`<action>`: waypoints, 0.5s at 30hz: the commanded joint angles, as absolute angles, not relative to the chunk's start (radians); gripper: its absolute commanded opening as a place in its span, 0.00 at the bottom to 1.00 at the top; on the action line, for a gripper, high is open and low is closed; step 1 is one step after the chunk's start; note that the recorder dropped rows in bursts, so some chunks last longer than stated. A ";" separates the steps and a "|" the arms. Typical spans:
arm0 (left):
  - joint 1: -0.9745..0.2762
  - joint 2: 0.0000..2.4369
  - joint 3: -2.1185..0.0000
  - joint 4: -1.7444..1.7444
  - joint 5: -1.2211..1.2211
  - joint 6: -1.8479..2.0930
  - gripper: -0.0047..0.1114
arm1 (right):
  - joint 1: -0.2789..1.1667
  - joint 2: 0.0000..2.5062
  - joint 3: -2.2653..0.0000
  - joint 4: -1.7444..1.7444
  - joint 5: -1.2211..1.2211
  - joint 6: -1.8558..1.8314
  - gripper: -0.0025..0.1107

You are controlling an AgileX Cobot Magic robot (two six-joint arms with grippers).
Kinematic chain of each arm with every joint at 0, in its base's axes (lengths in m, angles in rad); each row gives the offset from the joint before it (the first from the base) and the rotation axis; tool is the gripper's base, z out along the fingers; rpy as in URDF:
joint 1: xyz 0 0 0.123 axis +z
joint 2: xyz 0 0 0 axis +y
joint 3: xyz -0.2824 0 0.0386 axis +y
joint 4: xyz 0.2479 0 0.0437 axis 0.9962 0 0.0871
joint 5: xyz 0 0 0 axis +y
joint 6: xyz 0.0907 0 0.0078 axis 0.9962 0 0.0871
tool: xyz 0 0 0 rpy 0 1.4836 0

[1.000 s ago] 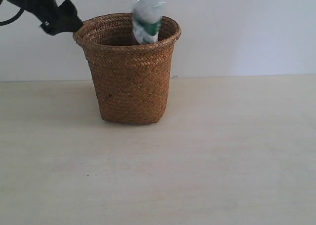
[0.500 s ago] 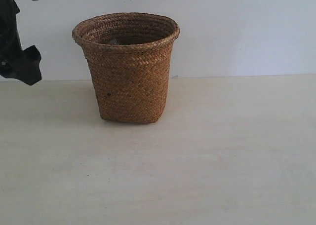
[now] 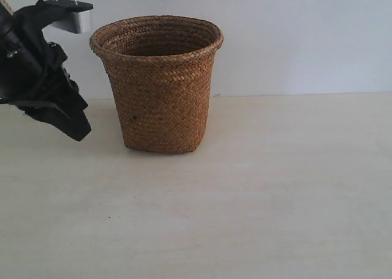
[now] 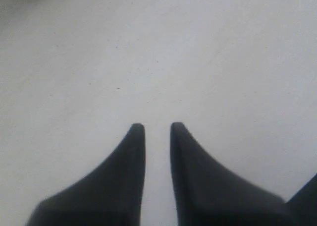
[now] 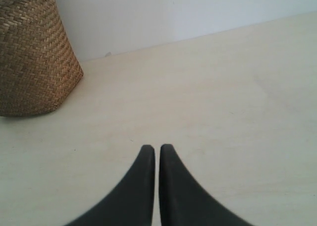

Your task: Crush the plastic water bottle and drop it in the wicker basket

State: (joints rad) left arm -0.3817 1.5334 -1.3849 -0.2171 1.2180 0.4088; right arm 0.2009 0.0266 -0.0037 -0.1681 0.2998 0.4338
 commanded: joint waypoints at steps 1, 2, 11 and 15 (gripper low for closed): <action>-0.382 1.499 -1.314 -0.338 1.221 0.354 0.08 | 0.198 0.021 0.000 -0.174 0.297 0.432 0.02; -0.382 1.483 -1.292 -0.368 1.221 0.375 0.07 | 0.198 0.021 0.000 -0.174 0.297 0.432 0.02; -0.430 1.073 -0.973 -0.546 1.022 0.409 0.07 | 0.198 0.021 0.000 -0.174 0.297 0.432 0.02; -0.431 0.779 -0.711 -0.689 0.750 0.468 0.07 | 0.198 0.021 0.000 -0.174 0.297 0.432 0.02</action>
